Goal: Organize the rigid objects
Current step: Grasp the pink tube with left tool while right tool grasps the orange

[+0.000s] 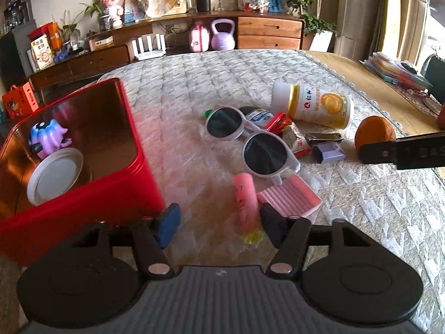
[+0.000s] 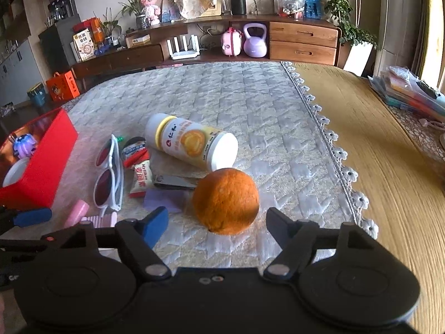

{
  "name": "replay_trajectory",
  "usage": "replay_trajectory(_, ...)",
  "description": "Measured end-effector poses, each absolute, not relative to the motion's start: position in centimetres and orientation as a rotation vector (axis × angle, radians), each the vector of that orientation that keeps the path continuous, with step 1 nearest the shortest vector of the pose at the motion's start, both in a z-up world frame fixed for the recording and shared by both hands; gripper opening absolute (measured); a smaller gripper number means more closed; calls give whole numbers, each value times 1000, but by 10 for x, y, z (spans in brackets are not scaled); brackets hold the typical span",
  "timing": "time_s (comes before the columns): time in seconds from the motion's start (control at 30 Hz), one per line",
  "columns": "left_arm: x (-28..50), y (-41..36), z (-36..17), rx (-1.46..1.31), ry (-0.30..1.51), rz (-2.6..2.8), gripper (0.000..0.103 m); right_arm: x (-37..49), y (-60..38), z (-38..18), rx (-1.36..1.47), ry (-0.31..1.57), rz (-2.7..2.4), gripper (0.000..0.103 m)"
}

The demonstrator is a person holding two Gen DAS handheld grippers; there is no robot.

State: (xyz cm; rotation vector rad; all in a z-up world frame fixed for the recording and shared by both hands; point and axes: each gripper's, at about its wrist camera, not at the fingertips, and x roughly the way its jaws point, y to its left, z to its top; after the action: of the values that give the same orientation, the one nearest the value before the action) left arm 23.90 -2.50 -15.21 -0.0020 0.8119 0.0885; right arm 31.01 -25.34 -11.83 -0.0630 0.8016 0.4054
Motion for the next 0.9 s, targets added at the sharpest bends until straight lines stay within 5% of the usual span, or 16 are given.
replay_trajectory(0.37,245,-32,-150,10,802,8,16,314,-256,-122,-38,805,366,52)
replay_trajectory(0.9,233,-19,-137,-31,812,15,16,271,-261,-105,-36,765,369,51)
